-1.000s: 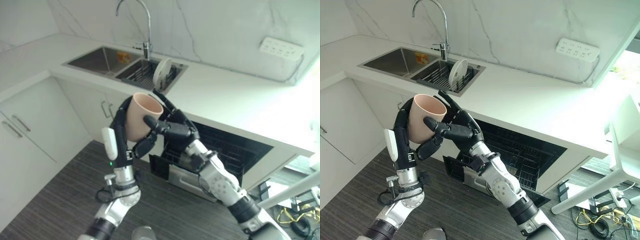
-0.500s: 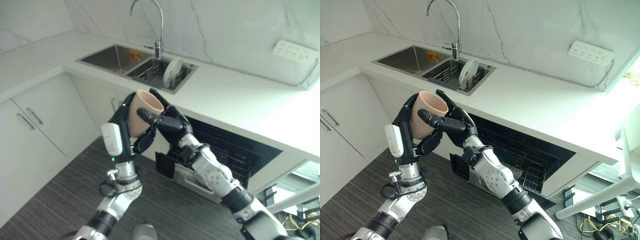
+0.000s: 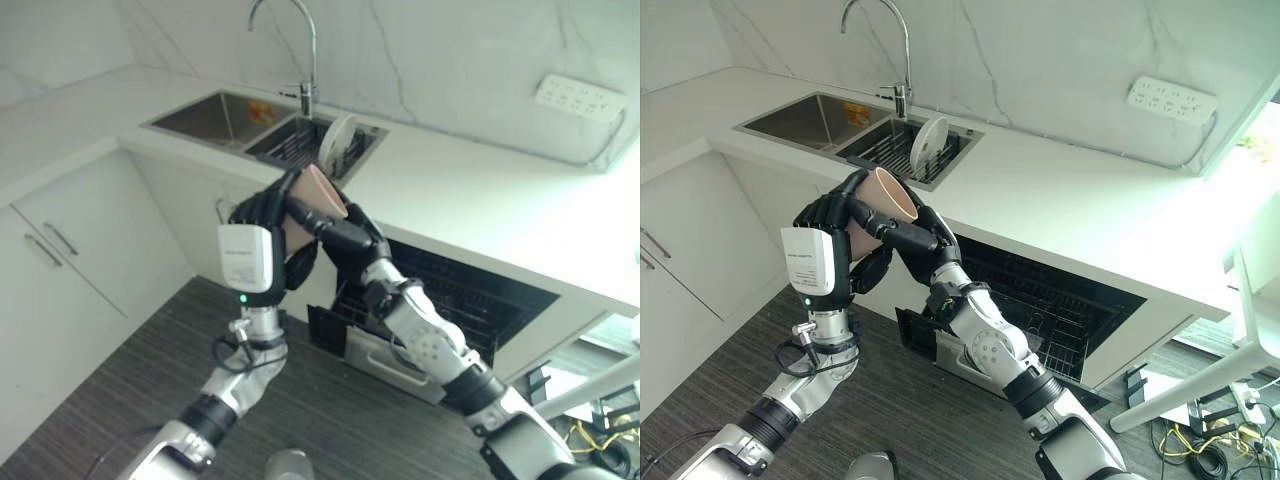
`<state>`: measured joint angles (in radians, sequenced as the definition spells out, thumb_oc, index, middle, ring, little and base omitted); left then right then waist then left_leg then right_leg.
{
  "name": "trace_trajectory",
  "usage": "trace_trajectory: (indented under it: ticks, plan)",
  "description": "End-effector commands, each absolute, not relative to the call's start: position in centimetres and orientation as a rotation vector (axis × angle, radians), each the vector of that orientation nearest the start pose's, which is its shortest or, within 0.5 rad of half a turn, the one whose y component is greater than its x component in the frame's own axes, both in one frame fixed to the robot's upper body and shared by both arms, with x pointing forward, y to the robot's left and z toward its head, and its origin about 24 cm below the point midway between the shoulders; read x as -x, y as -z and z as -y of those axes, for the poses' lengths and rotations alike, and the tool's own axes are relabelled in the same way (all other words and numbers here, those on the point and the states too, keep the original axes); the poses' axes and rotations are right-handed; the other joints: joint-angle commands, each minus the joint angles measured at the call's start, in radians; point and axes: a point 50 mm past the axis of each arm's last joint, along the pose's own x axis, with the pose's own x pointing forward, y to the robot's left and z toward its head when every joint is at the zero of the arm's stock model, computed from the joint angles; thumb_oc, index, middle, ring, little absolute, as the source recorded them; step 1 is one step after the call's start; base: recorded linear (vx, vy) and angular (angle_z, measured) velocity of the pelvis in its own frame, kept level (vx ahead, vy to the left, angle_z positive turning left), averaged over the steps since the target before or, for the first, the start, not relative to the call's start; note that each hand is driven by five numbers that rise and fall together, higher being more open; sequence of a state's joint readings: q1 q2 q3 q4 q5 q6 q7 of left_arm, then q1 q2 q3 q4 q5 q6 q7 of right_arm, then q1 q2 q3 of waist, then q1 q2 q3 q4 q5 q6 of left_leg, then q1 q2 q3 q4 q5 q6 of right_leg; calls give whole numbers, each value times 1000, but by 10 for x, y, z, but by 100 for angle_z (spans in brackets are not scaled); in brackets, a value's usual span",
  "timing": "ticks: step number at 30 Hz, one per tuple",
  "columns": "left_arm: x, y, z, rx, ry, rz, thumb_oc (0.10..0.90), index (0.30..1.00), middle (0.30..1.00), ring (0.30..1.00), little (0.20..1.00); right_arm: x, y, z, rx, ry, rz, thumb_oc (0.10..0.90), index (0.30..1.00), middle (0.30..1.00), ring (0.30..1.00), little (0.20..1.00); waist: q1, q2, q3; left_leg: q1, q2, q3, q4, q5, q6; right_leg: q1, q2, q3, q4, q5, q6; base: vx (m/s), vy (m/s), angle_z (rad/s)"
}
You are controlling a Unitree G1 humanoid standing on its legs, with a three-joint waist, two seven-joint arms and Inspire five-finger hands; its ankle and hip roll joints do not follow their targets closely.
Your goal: Place the dishes in the dishwasher.
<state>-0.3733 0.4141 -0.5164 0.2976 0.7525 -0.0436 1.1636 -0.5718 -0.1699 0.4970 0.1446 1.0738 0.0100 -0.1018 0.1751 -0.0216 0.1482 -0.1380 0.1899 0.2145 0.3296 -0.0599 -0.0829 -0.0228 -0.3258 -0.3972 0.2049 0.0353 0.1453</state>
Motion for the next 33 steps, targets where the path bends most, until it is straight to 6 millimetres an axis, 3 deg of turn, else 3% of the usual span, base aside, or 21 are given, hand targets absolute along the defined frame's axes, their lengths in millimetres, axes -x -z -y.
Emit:
trace_trajectory:
  ticks: [1,7,8,13,17,21,24,27,31,33]
  plan:
    - [-294,-134,-60,-990,-265,1232,400,300,300,300,300,-265,-218,-67,-623,-1109,146,400,300,300,300,300,9,27,-25,44,-19,-60,-30,-90,-6,44,13,-3,95,-193,17,0,0,0]
    - [-293,-136,-58,-925,-277,1224,400,300,300,300,300,-268,-222,-64,-653,-1082,193,400,300,300,300,300,13,31,-23,46,-23,-66,-30,-89,-4,49,13,-2,95,-194,15,0,0,0]
    - [-292,-137,-58,-916,-279,1226,438,356,356,356,356,-269,-223,-63,-660,-1078,203,400,300,300,300,300,14,32,-24,46,-25,-68,-30,-89,-4,49,13,-2,95,-195,14,0,0,0]
    - [-290,-137,-57,-872,-271,1207,800,900,900,900,900,-271,-229,-58,-675,-1041,274,400,300,300,300,300,17,32,-26,48,-28,-74,-30,-90,-3,51,16,0,95,-197,12,0,0,0]
    - [-288,-131,-56,-743,-161,1111,800,900,900,900,900,-274,-236,-49,-694,-981,333,400,300,300,300,300,20,31,-22,60,-29,-73,-30,-98,-2,60,17,3,95,-203,11,0,0,0]
    - [-283,-114,-49,-469,118,834,800,900,900,900,900,-283,-241,-33,-692,-868,387,400,300,300,300,300,24,32,-18,57,-26,-70,-30,-95,3,56,18,1,95,-197,9,0,-5,1]
    - [-266,-99,-53,-376,374,659,800,900,900,900,900,-299,-248,4,-733,-696,468,400,300,300,300,300,26,36,-3,63,-21,-61,-30,-100,4,59,17,-3,95,-197,11,0,0,0]
    - [-264,-91,-58,-281,522,490,800,900,900,900,900,-303,-249,21,-723,-624,508,400,300,300,300,300,20,41,-3,57,-20,-56,-30,-94,7,51,16,-2,95,-191,9,-25,24,2]
    - [-250,-70,-63,-152,721,291,800,900,900,900,900,-308,-240,49,-666,-544,537,400,300,300,300,300,3,54,0,65,-17,-38,-30,-95,11,49,14,1,95,-187,12,-13,61,0]
    - [-241,-63,-74,-63,819,189,800,900,900,900,900,-310,-228,74,-636,-495,555,400,300,300,300,300,-6,63,3,70,-15,-26,-30,-93,13,50,12,0,95,-184,15,-8,91,-1]
